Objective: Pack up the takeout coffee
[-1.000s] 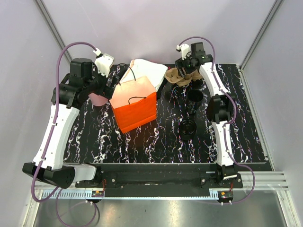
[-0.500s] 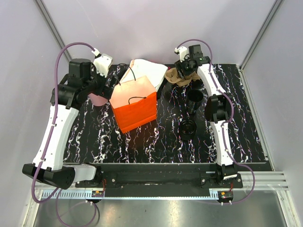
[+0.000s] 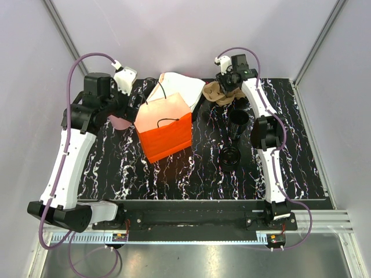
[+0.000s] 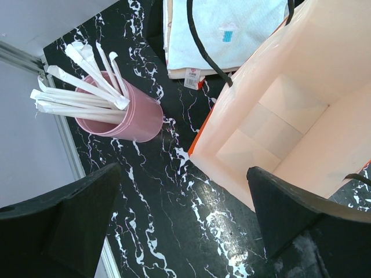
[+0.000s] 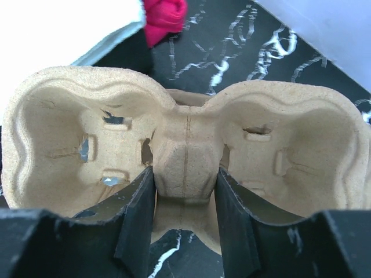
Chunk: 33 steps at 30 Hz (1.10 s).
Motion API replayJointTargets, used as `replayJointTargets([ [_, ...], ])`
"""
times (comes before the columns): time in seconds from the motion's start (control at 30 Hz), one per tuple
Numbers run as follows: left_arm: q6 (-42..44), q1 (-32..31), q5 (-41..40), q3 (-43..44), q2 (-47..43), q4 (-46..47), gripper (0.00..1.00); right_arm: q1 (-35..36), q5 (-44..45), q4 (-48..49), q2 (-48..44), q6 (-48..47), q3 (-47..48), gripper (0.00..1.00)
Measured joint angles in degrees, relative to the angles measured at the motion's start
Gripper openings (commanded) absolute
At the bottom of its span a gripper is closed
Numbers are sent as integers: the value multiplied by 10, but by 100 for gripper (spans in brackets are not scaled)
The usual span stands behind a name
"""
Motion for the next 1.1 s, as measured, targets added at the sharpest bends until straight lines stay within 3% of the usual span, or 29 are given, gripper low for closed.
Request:
replayJointTargets([
  [0.23, 0, 0, 5, 0, -7, 0, 99, -22, 38, 3, -45, 12, -21, 47],
  [0.43, 0, 0, 12, 0, -10, 0, 99, -99, 53, 15, -153, 18, -109, 47],
  [0.57, 0, 0, 12, 0, -11, 0, 99, -164, 53, 37, -247, 14, -229, 47],
  [0.77, -3, 0, 16, 0, -16, 0, 99, -216, 56, 74, -386, -32, -502, 47],
  [0.93, -8, 0, 22, 0, -22, 0, 99, -224, 38, 92, -427, -70, -664, 47],
  [1.1, -10, 0, 26, 0, -24, 0, 99, -239, 23, 96, -452, -97, -755, 49],
])
